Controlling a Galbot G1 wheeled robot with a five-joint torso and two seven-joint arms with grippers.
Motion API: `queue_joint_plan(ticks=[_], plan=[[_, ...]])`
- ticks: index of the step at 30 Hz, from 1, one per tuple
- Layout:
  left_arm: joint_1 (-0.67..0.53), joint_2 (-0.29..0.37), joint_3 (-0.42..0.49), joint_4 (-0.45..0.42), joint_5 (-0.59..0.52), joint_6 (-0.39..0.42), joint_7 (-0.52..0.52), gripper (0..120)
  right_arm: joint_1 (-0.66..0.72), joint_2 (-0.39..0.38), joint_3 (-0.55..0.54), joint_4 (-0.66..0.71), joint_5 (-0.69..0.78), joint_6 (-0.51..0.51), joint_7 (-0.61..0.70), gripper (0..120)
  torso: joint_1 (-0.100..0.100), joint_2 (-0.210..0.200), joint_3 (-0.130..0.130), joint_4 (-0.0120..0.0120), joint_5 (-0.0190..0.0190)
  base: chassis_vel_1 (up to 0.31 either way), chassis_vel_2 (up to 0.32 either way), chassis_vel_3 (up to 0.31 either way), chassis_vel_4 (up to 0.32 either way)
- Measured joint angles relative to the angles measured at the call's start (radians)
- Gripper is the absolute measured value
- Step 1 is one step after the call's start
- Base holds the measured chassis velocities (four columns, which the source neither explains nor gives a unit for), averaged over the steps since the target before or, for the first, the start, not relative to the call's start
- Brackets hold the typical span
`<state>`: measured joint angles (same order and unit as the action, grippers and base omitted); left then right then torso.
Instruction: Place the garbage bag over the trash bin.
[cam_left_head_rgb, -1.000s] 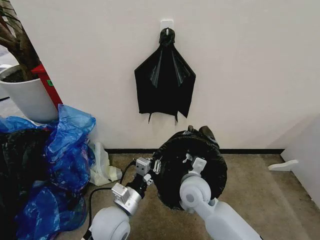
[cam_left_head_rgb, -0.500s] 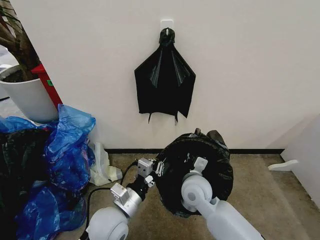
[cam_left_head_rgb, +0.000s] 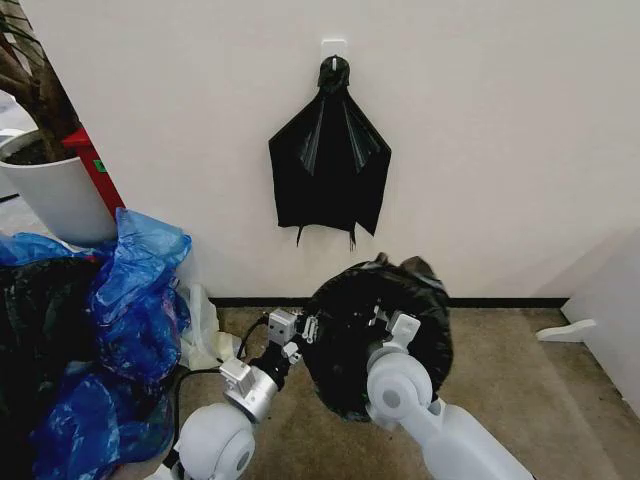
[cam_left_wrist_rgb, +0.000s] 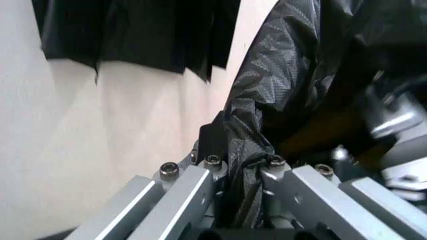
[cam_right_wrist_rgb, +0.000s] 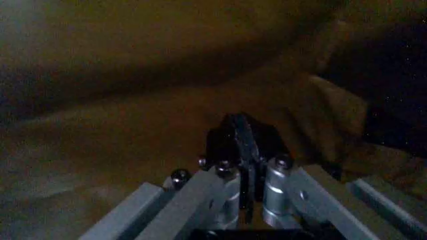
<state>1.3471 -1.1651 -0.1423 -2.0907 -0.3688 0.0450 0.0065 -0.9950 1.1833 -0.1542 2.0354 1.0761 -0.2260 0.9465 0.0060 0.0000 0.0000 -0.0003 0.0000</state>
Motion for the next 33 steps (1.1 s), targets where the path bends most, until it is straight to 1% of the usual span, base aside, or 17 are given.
queue_joint_plan(ticks=[3,7,13,15,17,22,25,28,33], plan=[[-0.005,-0.005,0.012,0.021,0.001,0.0,-0.002,1,-0.003,0.0,-0.011,0.021,0.008,-0.003,0.0,0,0.0,0.0,0.0,-0.0001,-0.0001,0.0,0.0,0.0,0.0],[-0.002,-0.005,0.02,0.021,0.007,0.0,0.0,1,0.001,0.006,-0.01,0.02,0.016,-0.003,-0.003,0,0.0,0.0,0.0,-0.0001,-0.0001,0.0,0.0,0.0,0.0],[0.021,0.005,0.011,-0.004,0.023,0.0,0.013,1,0.017,0.005,0.013,-0.01,0.02,-0.003,-0.011,0,0.0,0.0,0.0,-0.0001,0.0,0.0,0.0,0.0,0.0],[0.045,0.014,-0.009,-0.037,0.032,0.0,0.028,1,0.028,-0.003,0.033,-0.036,0.025,-0.004,-0.023,0,0.0,0.0,0.0,0.0001,0.0,0.0,0.0,0.0,0.0],[0.055,0.016,-0.015,-0.052,0.034,0.0,0.034,1,0.031,-0.005,0.042,-0.047,0.029,-0.005,-0.03,0,0.0,0.0,0.0,0.0,0.0001,0.0,0.0,0.0,0.0],[0.061,0.015,-0.014,-0.068,0.03,0.001,0.038,1,0.034,-0.008,0.049,-0.06,0.033,-0.005,-0.041,0,0.0,0.0,0.0,0.0,0.0001,0.0,0.0,0.0,0.0],[0.07,0.016,-0.007,-0.096,0.02,0.014,0.044,1,0.032,-0.011,0.072,-0.078,0.031,-0.005,-0.052,0,0.0,0.0,0.0,0.0,0.0001,0.0,0.0,0.0,0.0],[0.073,0.023,0.002,-0.114,0.02,0.02,0.052,1,0.017,-0.021,0.09,-0.077,0.024,-0.005,-0.055,0,0.0,0.0,0.0,0.0,0.0001,0.0,0.0,0.0,0.0],[0.057,0.023,0.008,-0.109,0.021,0.024,0.051,1,-0.008,-0.038,0.098,-0.034,0.025,-0.004,-0.051,0,0.0,0.0,0.0,-0.0003,0.0002,0.0,0.0,0.0,0.0]])
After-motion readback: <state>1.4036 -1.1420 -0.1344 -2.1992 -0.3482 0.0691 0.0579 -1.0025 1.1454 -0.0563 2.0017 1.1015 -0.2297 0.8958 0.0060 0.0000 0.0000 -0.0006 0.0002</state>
